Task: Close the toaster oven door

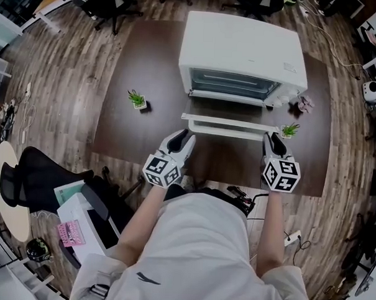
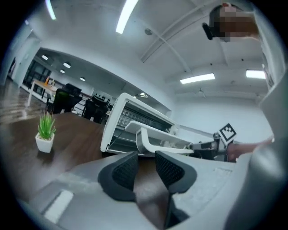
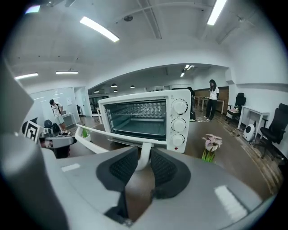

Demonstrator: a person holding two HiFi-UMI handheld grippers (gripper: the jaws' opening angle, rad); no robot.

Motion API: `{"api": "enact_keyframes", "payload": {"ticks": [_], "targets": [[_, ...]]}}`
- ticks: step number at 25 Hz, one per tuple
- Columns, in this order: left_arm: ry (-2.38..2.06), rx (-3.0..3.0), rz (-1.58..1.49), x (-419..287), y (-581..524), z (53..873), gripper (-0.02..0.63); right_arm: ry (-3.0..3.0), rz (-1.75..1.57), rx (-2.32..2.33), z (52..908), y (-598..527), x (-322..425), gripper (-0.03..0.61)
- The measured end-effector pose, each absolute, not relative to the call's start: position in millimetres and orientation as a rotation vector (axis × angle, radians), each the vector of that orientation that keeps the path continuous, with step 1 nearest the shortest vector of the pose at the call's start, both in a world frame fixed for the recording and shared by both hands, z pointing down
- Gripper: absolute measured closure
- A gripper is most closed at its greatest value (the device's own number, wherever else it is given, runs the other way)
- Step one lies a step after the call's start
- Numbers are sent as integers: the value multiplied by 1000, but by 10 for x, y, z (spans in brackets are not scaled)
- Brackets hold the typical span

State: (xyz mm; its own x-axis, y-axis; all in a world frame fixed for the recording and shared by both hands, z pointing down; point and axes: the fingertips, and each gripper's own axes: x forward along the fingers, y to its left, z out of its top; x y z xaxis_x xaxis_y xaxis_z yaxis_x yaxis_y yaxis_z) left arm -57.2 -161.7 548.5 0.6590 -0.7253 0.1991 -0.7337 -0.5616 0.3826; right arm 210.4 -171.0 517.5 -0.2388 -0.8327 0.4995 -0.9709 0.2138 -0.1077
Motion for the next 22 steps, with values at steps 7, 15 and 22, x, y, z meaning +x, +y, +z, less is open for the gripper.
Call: {"api": "enact_keyframes", "payload": {"ticks": [7, 15, 22], "targets": [[-861, 2173, -426, -466, -1875, 5335, 448, -2207, 536, 1753, 4892, -1954, 2118, 489], [-759, 2025, -682, -337, -2247, 4985, 440, -2242, 520, 1784, 4708, -2177, 2133, 489], [-716, 1935, -815, -328, -2516, 4827, 480, -2261, 507, 1836, 4589, -2342, 2151, 491]]}}
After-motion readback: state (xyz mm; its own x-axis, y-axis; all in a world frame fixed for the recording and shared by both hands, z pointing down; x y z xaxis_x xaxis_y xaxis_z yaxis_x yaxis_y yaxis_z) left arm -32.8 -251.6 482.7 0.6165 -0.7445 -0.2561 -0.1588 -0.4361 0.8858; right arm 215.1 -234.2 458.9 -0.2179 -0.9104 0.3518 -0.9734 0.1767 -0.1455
